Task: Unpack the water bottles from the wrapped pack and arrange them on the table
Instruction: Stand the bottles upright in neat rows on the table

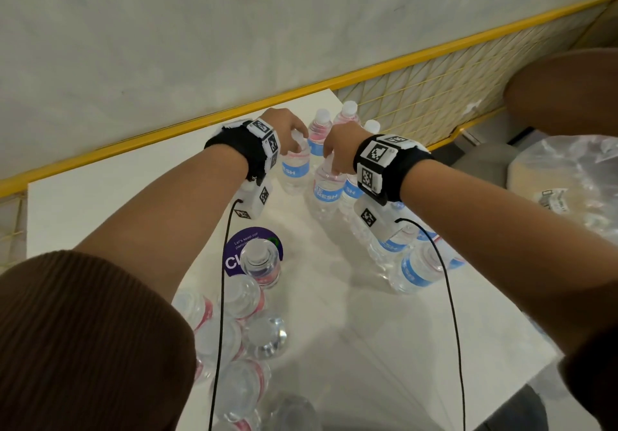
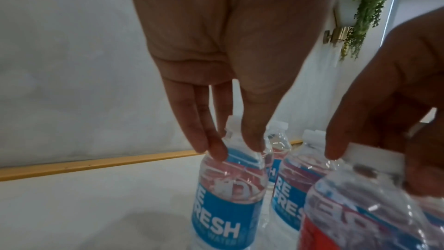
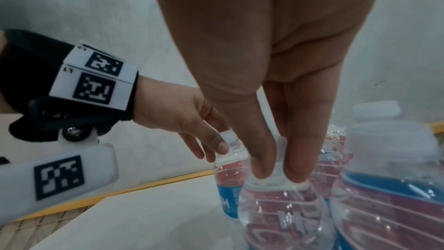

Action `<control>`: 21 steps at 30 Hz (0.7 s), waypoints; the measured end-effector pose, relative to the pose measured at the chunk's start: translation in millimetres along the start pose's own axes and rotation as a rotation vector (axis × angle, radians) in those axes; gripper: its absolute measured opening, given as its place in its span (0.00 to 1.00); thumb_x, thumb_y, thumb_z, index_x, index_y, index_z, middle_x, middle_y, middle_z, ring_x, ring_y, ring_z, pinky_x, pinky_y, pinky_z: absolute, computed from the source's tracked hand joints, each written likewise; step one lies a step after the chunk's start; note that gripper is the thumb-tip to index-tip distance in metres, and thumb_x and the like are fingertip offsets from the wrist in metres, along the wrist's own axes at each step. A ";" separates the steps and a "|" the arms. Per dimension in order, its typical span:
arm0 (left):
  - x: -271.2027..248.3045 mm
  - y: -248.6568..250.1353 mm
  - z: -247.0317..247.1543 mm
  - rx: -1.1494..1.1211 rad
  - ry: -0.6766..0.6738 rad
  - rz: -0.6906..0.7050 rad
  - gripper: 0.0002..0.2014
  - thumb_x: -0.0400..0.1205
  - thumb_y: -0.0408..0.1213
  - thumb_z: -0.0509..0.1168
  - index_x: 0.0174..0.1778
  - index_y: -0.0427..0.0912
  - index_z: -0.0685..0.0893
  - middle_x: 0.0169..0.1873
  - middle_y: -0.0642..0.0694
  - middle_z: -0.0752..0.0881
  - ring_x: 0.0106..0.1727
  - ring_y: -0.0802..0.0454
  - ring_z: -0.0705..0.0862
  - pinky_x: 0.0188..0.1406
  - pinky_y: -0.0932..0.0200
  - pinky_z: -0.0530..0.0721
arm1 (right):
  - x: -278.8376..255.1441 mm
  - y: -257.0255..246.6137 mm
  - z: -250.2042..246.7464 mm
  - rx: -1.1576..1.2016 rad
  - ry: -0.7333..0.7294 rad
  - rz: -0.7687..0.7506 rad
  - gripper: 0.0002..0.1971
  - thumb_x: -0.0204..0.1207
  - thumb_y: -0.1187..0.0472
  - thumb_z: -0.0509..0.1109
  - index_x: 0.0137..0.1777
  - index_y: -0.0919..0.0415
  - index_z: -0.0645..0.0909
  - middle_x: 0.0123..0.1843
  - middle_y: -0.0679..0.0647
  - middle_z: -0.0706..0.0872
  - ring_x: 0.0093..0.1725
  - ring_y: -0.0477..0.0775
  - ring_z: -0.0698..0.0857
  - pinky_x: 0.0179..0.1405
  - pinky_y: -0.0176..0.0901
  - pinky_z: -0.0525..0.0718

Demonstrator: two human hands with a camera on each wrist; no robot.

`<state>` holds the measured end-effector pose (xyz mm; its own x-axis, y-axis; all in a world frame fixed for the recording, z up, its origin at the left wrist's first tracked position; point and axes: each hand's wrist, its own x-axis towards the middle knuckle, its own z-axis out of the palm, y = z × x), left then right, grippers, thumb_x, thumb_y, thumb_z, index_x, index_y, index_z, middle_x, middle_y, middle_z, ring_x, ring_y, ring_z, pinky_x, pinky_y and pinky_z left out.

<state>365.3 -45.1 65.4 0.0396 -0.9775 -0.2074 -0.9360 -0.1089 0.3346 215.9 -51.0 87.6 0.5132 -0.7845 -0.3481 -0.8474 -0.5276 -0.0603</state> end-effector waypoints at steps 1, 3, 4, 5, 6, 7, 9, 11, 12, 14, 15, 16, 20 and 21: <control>-1.1 -1.6 0.6 0.008 0.019 0.009 0.18 0.78 0.39 0.71 0.64 0.45 0.84 0.62 0.42 0.85 0.60 0.41 0.84 0.60 0.53 0.81 | 2.0 0.1 1.4 0.002 0.022 0.001 0.23 0.77 0.58 0.71 0.70 0.64 0.77 0.67 0.58 0.82 0.67 0.59 0.79 0.71 0.47 0.74; -1.4 -4.1 3.6 0.022 0.061 0.011 0.17 0.78 0.40 0.70 0.63 0.47 0.85 0.62 0.42 0.85 0.63 0.41 0.81 0.63 0.52 0.80 | 4.6 -0.5 3.5 0.006 0.040 0.012 0.24 0.75 0.58 0.72 0.70 0.65 0.75 0.65 0.59 0.82 0.65 0.60 0.80 0.69 0.49 0.77; -1.3 -4.7 5.1 0.016 0.071 0.010 0.17 0.78 0.41 0.70 0.63 0.47 0.85 0.62 0.42 0.85 0.63 0.41 0.81 0.64 0.52 0.79 | 5.7 -0.3 4.4 0.016 0.039 0.025 0.24 0.75 0.59 0.73 0.70 0.65 0.76 0.64 0.59 0.83 0.64 0.60 0.81 0.67 0.49 0.79; -1.4 -4.9 6.3 0.003 0.079 0.014 0.16 0.78 0.40 0.71 0.62 0.47 0.86 0.62 0.42 0.85 0.64 0.41 0.81 0.64 0.53 0.78 | 6.3 -0.2 5.3 0.030 0.044 0.033 0.24 0.74 0.60 0.74 0.69 0.66 0.76 0.63 0.60 0.83 0.63 0.60 0.82 0.65 0.48 0.80; -1.4 -4.8 6.7 -0.010 0.085 0.016 0.16 0.78 0.39 0.70 0.62 0.46 0.86 0.62 0.42 0.85 0.64 0.41 0.80 0.63 0.54 0.77 | 6.8 -0.2 6.0 0.043 0.051 0.041 0.23 0.74 0.60 0.74 0.67 0.66 0.77 0.62 0.60 0.84 0.62 0.60 0.82 0.62 0.47 0.81; -1.5 -4.9 6.9 -0.024 0.092 0.022 0.16 0.78 0.37 0.70 0.63 0.45 0.86 0.62 0.41 0.85 0.64 0.41 0.80 0.63 0.55 0.76 | 7.4 0.0 6.7 0.052 0.055 0.047 0.21 0.74 0.60 0.74 0.66 0.67 0.78 0.60 0.60 0.85 0.60 0.60 0.83 0.59 0.46 0.82; -1.0 -5.6 7.5 -0.053 0.123 0.036 0.15 0.79 0.34 0.68 0.62 0.43 0.86 0.61 0.40 0.85 0.64 0.40 0.80 0.62 0.55 0.75 | 7.8 0.9 8.3 0.059 0.063 0.049 0.18 0.75 0.59 0.73 0.61 0.68 0.80 0.52 0.60 0.85 0.53 0.60 0.83 0.53 0.44 0.80; 0.2 -6.5 9.0 -0.078 0.149 0.041 0.15 0.80 0.30 0.64 0.61 0.42 0.86 0.61 0.38 0.85 0.64 0.39 0.80 0.61 0.56 0.75 | 7.4 1.7 9.9 0.061 0.074 0.051 0.16 0.75 0.58 0.72 0.58 0.68 0.81 0.48 0.60 0.84 0.49 0.59 0.82 0.50 0.45 0.80; 1.0 -7.0 10.1 -0.097 0.157 0.039 0.15 0.80 0.29 0.62 0.61 0.41 0.86 0.61 0.37 0.85 0.63 0.39 0.80 0.60 0.56 0.75 | 7.6 3.3 10.8 0.066 0.080 0.049 0.17 0.74 0.58 0.73 0.58 0.68 0.81 0.49 0.61 0.85 0.50 0.60 0.83 0.51 0.46 0.81; 3.9 -8.7 11.2 -0.152 0.171 0.031 0.15 0.80 0.27 0.62 0.60 0.41 0.87 0.61 0.39 0.85 0.63 0.40 0.81 0.58 0.59 0.75 | 7.8 5.6 11.8 0.072 0.087 0.051 0.17 0.72 0.57 0.74 0.57 0.66 0.82 0.51 0.60 0.86 0.50 0.59 0.84 0.53 0.47 0.83; 5.7 -9.4 11.6 -0.182 0.176 0.028 0.15 0.79 0.27 0.63 0.59 0.42 0.87 0.61 0.40 0.85 0.63 0.41 0.81 0.56 0.61 0.75 | 7.6 5.8 12.3 0.070 0.086 0.056 0.16 0.72 0.57 0.74 0.56 0.66 0.82 0.50 0.60 0.86 0.48 0.58 0.83 0.53 0.47 0.84; 7.1 -10.0 12.2 -0.210 0.179 0.026 0.15 0.78 0.27 0.65 0.58 0.43 0.88 0.61 0.41 0.86 0.63 0.41 0.81 0.55 0.62 0.74 | 7.7 5.8 12.9 0.068 0.089 0.059 0.15 0.72 0.57 0.74 0.55 0.66 0.83 0.47 0.59 0.85 0.47 0.58 0.82 0.54 0.48 0.84; 10.1 -9.1 15.3 -0.272 0.174 0.029 0.16 0.76 0.25 0.66 0.56 0.42 0.89 0.60 0.41 0.86 0.62 0.42 0.82 0.58 0.60 0.78 | 6.5 -0.8 13.2 0.079 0.125 0.055 0.11 0.76 0.59 0.69 0.51 0.67 0.81 0.43 0.57 0.81 0.51 0.60 0.84 0.53 0.47 0.82; 10.2 -9.4 16.1 -0.287 0.176 0.027 0.16 0.76 0.24 0.66 0.56 0.43 0.89 0.60 0.41 0.86 0.61 0.42 0.83 0.59 0.58 0.79 | 6.1 -3.2 12.2 0.080 0.130 0.053 0.11 0.77 0.60 0.67 0.53 0.67 0.81 0.44 0.58 0.81 0.51 0.60 0.83 0.50 0.45 0.80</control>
<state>368.9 -51.2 45.3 0.0994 -0.9942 -0.0417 -0.8019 -0.1049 0.5882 220.1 -50.1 74.2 0.4764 -0.8489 -0.2289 -0.8792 -0.4606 -0.1215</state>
